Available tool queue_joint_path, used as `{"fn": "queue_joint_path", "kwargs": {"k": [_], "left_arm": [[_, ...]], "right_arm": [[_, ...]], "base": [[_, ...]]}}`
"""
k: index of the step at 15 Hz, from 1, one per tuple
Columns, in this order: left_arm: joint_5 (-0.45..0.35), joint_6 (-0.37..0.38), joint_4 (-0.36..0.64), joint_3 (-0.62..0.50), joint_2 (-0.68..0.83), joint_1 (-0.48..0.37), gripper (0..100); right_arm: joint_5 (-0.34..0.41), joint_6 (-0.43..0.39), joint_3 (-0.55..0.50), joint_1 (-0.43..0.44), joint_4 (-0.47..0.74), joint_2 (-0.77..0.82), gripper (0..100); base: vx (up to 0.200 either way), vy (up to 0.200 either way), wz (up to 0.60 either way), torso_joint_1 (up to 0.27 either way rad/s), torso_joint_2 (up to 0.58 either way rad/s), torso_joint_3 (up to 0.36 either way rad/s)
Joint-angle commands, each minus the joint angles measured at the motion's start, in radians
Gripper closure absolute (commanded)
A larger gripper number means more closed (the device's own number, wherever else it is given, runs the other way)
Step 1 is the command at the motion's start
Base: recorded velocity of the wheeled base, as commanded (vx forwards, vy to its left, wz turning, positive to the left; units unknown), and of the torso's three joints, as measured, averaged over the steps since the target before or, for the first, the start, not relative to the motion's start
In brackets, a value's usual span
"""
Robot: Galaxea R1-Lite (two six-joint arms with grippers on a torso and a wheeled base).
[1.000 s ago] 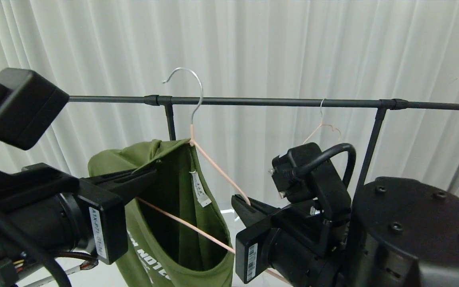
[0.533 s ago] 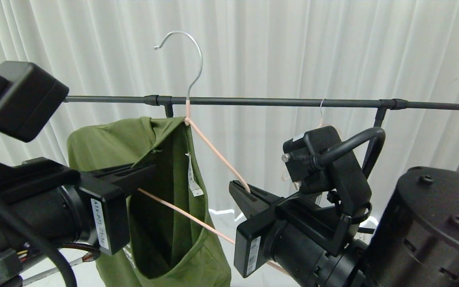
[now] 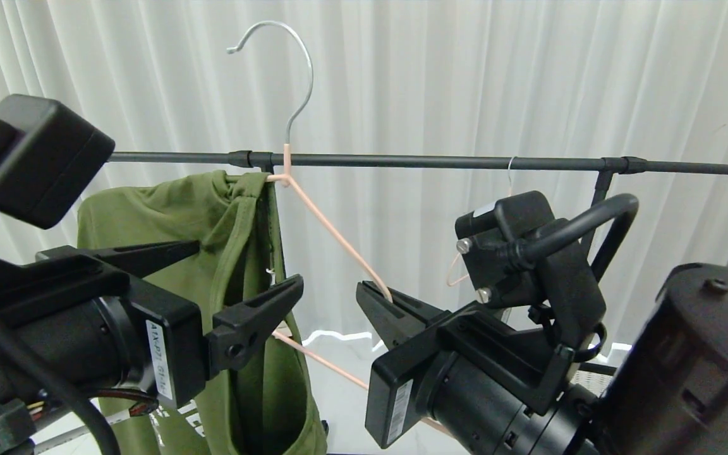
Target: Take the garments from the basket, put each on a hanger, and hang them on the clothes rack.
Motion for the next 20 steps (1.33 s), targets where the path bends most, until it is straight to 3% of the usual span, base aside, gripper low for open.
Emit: {"fn": "queue_joint_path", "kwargs": {"k": [1, 3, 5, 12, 15, 18, 20], "left_arm": [[0.001, 0.001, 0.0, 0.004, -0.005, -0.002, 0], [0.005, 0.153, -0.002, 0.033, -0.064, -0.041, 0], [0.002, 0.234, -0.012, 0.044, -0.096, -0.056, 0], [-0.038, 0.242, -0.025, 0.071, -0.113, -0.068, 0], [-0.134, 0.295, -0.034, 0.108, -0.125, -0.105, 0], [-0.257, 0.298, -0.034, 0.128, -0.127, -0.148, 0], [-0.297, 0.297, -0.034, 0.153, -0.13, -0.203, 0]], "right_arm": [[0.0, -0.001, 0.013, -0.006, 0.001, -0.016, 100], [0.0, -0.013, 0.081, -0.04, 0.001, -0.078, 100], [0.0, -0.016, 0.152, -0.054, 0.001, -0.136, 100], [0.008, -0.103, 0.451, -0.04, 0.001, -0.395, 100], [0.034, -0.154, 0.534, 0.021, 0.001, -0.47, 100], [0.032, -0.197, 0.573, 0.152, 0.003, -0.515, 100], [0.034, -0.214, 0.578, 0.172, 0.003, -0.519, 100]], "base": [[0.0, 0.0, 0.0, 0.0, 0.0, 0.0], [0.0, 0.0, 0.0, 0.0, 0.0, 0.0], [0.0, 0.0, 0.0, 0.0, 0.0, 0.0], [0.0, 0.0, 0.0, 0.0, 0.0, 0.0], [0.0, 0.0, 0.0, 0.0, 0.0, 0.0], [0.0, 0.0, 0.0, 0.0, 0.0, 0.0], [0.0, 0.0, 0.0, 0.0, 0.0, 0.0]]}}
